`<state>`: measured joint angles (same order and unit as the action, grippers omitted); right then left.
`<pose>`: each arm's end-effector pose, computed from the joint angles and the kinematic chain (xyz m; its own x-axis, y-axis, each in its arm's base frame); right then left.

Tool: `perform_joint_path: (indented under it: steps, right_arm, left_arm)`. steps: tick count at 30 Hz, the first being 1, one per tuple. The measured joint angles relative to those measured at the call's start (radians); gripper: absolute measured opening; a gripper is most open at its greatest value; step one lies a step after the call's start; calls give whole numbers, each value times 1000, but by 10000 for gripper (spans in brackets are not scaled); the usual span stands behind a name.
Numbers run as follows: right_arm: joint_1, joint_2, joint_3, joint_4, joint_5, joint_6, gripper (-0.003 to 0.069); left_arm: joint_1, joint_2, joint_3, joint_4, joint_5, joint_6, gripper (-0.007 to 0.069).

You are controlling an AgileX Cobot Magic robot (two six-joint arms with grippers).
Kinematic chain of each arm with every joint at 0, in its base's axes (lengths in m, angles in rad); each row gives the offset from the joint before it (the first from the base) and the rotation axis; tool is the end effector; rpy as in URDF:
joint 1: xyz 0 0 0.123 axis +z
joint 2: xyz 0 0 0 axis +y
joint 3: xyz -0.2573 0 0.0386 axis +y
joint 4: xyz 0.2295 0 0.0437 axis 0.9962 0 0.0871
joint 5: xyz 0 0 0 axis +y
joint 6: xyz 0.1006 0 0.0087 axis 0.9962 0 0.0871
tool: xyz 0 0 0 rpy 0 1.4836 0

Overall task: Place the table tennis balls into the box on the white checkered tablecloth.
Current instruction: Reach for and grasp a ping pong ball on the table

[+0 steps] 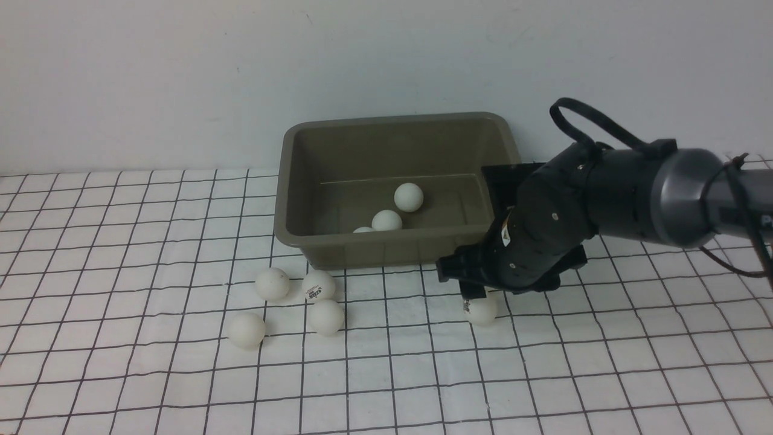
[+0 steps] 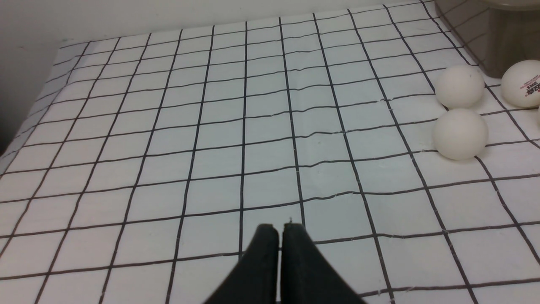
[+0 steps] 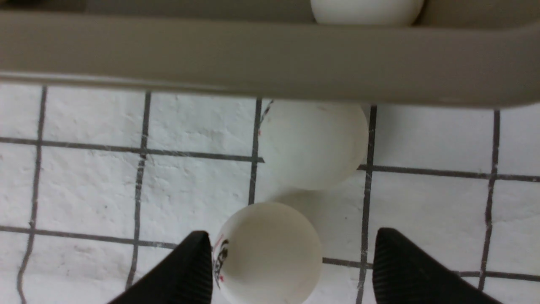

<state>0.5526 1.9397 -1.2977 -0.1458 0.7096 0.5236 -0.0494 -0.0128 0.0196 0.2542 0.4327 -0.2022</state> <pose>0.3195 0.1858 0.1509 -0.9418 -0.1117 -0.3170 -0.1311 0.9905 0.0404 0.0671 0.0074 0.1669 -0.3344 0.0458 -0.9413 -0.0404 0.9972 0.0629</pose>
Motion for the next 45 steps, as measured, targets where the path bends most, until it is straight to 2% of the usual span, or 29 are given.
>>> perform_joint_path:
  steps: [23,26,30,38,45]
  right_arm:
    - [0,79,0,45,-64,-45,461]
    - [0,88,0,45,-64,-45,441]
    - [0,88,0,46,-63,-45,358]
    - [21,66,0,41,3,-80,358]
    - [87,-96,0,34,36,-97,358]
  left_arm:
    - [0,0,0,0,0,0,-4]
    - [0,0,0,0,0,0,-4]
    - [0,0,0,0,0,0,-4]
    - [0,0,0,0,0,0,-4]
    - [0,0,0,0,0,0,-4]
